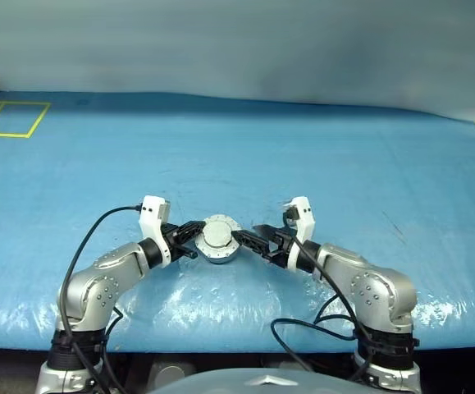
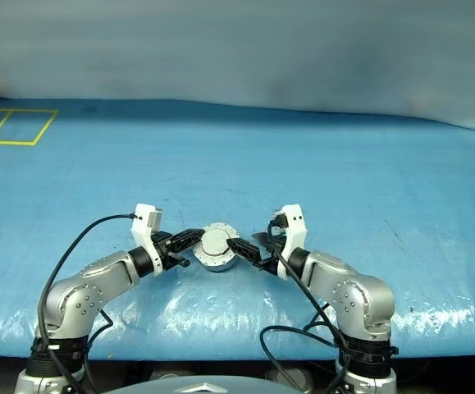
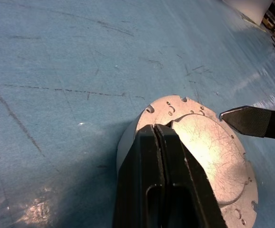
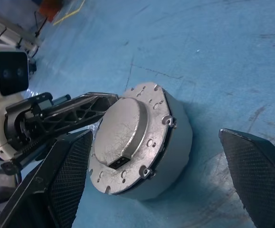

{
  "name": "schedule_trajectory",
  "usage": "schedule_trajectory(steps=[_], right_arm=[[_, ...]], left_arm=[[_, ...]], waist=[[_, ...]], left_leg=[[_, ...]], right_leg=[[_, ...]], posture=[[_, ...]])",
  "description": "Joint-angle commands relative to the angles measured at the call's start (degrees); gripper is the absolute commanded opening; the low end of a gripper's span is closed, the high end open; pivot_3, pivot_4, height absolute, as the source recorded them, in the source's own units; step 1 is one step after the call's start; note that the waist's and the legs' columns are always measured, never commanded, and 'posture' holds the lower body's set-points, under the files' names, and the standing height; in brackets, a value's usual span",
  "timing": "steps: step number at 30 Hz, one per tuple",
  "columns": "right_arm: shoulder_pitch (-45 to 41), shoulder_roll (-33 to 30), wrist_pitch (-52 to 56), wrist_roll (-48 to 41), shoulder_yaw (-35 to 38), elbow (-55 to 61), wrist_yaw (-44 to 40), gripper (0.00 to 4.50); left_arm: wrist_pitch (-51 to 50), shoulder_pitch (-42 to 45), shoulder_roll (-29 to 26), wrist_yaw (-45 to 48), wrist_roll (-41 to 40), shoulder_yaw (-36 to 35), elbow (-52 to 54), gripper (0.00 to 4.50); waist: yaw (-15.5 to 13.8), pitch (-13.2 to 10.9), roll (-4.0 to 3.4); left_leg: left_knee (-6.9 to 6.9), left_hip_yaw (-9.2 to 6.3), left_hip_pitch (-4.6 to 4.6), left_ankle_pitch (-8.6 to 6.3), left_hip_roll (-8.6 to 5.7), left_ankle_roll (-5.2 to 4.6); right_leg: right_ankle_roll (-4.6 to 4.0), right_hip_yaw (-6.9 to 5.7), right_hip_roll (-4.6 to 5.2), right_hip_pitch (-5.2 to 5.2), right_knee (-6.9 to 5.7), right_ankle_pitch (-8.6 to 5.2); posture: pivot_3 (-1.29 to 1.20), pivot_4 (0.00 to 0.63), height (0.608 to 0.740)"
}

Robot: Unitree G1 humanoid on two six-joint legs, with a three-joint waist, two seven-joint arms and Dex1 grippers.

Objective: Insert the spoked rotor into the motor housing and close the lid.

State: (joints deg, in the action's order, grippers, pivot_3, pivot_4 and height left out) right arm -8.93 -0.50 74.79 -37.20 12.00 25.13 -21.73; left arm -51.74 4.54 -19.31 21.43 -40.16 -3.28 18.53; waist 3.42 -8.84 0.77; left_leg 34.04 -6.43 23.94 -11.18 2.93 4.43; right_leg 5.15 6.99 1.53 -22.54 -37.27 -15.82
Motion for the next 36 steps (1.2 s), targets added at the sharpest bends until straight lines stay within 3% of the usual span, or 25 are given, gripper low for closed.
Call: schedule_trajectory(steps=[1, 9, 22, 32, 36], right_arm=[[-1.1, 4.5, 6.1, -3.1, 3.2, -0.5, 4.7, 4.47], [-1.9, 14.0, 13.5, -7.1, 6.6, -3.8, 10.0, 4.47], [-3.7, 20.0, 16.5, -14.3, 9.0, -8.3, 14.3, 4.47], [-3.2, 20.1, 17.7, -19.8, 11.3, -11.4, 17.6, 1.29], [-2.9, 19.1, 17.7, -21.5, 10.8, -11.8, 19.0, 1.17]], left_arm=[[-0.2, -0.3, -0.1, 0.3, 0.9, 1.1, 0.2, 0.00], [0.0, -0.8, -0.1, 0.3, 1.2, 0.7, 0.8, 0.00], [0.4, -1.1, 0.0, 0.3, 1.4, 0.9, 0.9, 0.00], [0.2, -1.4, -0.1, 0.2, 1.6, 0.8, 1.0, 0.00], [0.2, -1.5, 0.0, 0.2, 1.6, 0.6, 0.9, 0.00]], waist=[[0.0, 0.0, -0.07], [0.1, -0.1, -0.27], [0.3, -0.2, -0.31], [0.4, -0.2, -0.40], [0.5, -0.2, -0.41]], left_leg=[[0.00, 0.00, 0.00, 0.00, 0.00, 0.00], [-0.03, -0.02, 0.05, 0.00, -0.01, -0.01], [-0.05, -0.04, 0.05, 0.01, -0.01, -0.02], [-0.08, -0.04, 0.06, 0.01, -0.01, -0.03], [-0.05, -0.04, 0.04, 0.02, -0.01, -0.04]], right_leg=[[0.00, -0.01, 0.00, 0.00, 0.00, 0.00], [0.01, -0.02, 0.00, -0.01, 0.03, 0.01], [0.24, -0.04, -0.01, 0.00, 0.03, 0.15], [0.25, -0.04, -0.02, -0.01, 0.02, 0.16], [0.26, -0.04, -0.02, 0.02, 0.02, 0.16]], posture=[[0.00, 0.150, 0.740], [0.00, 0.150, 0.740], [0.00, 0.150, 0.740], [0.00, 0.150, 0.740], [0.00, 0.150, 0.740]])
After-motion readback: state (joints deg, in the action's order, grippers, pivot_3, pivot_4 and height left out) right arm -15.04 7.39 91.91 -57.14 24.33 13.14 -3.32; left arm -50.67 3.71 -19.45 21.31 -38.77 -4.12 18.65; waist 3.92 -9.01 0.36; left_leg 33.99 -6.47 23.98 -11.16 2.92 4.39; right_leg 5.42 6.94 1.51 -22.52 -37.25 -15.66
